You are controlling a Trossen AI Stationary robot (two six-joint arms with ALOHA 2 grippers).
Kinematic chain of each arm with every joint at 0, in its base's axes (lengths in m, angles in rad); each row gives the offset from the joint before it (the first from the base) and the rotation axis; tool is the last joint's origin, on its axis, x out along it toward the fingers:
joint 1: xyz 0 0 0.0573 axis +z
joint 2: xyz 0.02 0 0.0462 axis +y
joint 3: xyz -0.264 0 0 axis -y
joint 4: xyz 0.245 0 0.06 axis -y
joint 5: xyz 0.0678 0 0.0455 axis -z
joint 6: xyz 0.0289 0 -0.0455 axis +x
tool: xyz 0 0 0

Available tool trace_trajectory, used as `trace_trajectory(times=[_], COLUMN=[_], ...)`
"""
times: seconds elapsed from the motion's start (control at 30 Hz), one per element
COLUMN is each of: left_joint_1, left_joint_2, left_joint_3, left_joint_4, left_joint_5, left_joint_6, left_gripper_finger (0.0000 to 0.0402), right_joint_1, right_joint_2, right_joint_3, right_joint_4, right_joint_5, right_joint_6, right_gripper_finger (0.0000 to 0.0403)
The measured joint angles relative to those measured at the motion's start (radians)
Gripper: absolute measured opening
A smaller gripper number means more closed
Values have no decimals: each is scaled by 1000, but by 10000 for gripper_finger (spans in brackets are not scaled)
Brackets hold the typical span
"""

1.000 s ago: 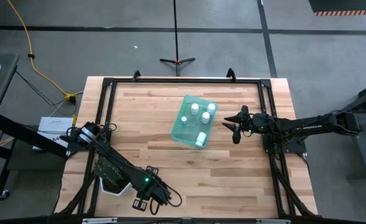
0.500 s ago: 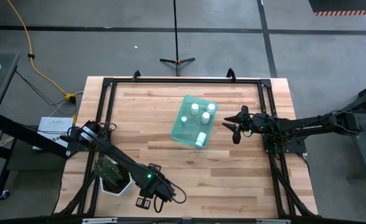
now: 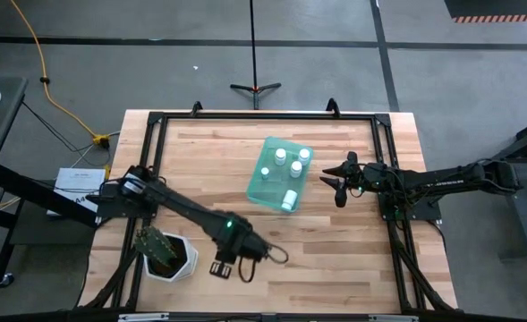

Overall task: Pick and place pill bottles into a basket
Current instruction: Put the yellow pill bottle into the blue bin

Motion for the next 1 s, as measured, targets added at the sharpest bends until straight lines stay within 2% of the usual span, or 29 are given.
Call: trace_trajectory(times=[0.2,0.47,0.6,0.77,1.0], left_joint_1=[101,226,293,383,491], left_joint_2=[0,0,0,0,0], left_joint_3=[41,73,73,73,73], left_joint_4=[-11,-11,-9,5,40], left_joint_5=[-4,-33,-87,-104,-116], left_joint_6=[105,285,352,432,523], left_gripper_finger=[146,172,159,146,176], right_joint_1=[0,0,0,0,0], right_joint_2=[0,0,0,0,0], right_joint_3=[0,0,0,0,0], right_joint_4=[0,0,1,0,1], right_joint_5=[0,-27,-31,-31,-31], right_joint_6=[0,0,0,0,0], right_gripper_finger=[124,124,124,124,124])
